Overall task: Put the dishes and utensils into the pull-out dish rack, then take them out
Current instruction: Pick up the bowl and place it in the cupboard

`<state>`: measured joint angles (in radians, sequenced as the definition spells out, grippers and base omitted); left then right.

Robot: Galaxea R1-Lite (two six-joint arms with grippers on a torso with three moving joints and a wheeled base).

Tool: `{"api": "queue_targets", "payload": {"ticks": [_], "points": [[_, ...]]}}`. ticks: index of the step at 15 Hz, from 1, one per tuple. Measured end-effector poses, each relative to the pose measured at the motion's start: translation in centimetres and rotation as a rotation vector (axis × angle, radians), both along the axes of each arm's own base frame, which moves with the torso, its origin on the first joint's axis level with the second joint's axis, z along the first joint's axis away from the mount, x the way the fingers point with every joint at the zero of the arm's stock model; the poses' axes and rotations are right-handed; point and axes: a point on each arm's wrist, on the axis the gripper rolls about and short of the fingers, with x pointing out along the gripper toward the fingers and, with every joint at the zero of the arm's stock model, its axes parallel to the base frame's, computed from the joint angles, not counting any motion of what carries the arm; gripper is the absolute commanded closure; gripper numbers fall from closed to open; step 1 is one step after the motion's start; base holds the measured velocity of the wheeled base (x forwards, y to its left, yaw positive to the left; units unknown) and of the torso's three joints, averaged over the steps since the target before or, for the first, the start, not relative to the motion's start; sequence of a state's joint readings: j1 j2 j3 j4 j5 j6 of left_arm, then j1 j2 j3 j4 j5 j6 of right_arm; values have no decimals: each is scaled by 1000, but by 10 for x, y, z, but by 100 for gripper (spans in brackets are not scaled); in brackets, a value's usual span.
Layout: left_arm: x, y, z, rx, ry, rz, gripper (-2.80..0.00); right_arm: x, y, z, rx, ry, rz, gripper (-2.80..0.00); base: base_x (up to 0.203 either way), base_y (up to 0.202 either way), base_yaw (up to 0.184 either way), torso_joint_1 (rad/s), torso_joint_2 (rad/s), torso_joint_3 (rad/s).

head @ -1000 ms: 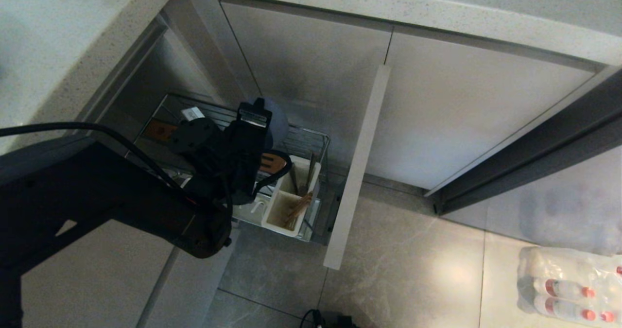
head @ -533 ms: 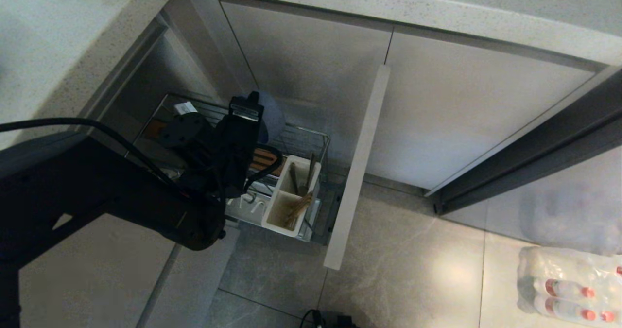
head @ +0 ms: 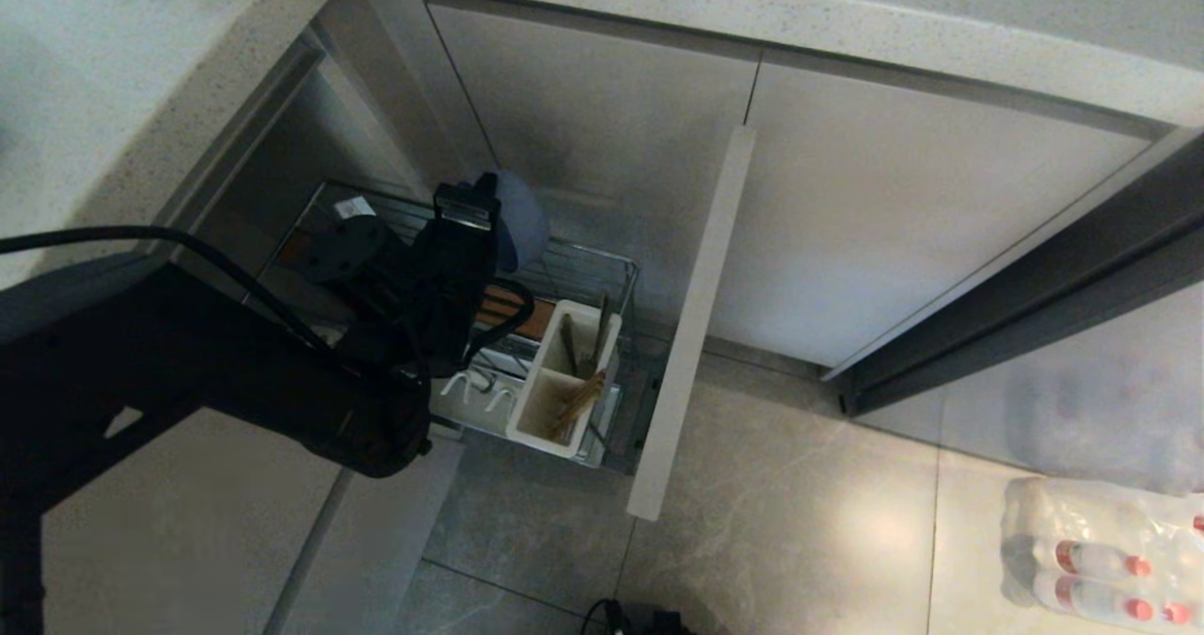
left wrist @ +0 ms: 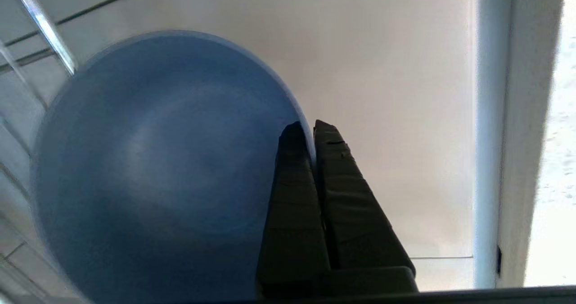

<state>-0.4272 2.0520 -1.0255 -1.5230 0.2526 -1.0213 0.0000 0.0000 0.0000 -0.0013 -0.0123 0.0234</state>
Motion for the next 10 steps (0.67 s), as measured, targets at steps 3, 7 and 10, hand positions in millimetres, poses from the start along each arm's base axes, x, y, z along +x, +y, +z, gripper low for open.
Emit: {"api": "queue_targets", "payload": {"ticks": [3, 7, 10], "points": [[3, 0, -6, -25, 21, -13, 0, 0, 0, 0, 0, 0, 0, 0, 0, 0, 0, 0, 0, 0], [4, 0, -10, -40, 31, -22, 0, 0, 0, 0, 0, 0, 0, 0, 0, 0, 0, 0, 0, 0], [4, 0, -9, -43, 30, -18, 0, 0, 0, 0, 0, 0, 0, 0, 0, 0, 0, 0, 0, 0]]}}
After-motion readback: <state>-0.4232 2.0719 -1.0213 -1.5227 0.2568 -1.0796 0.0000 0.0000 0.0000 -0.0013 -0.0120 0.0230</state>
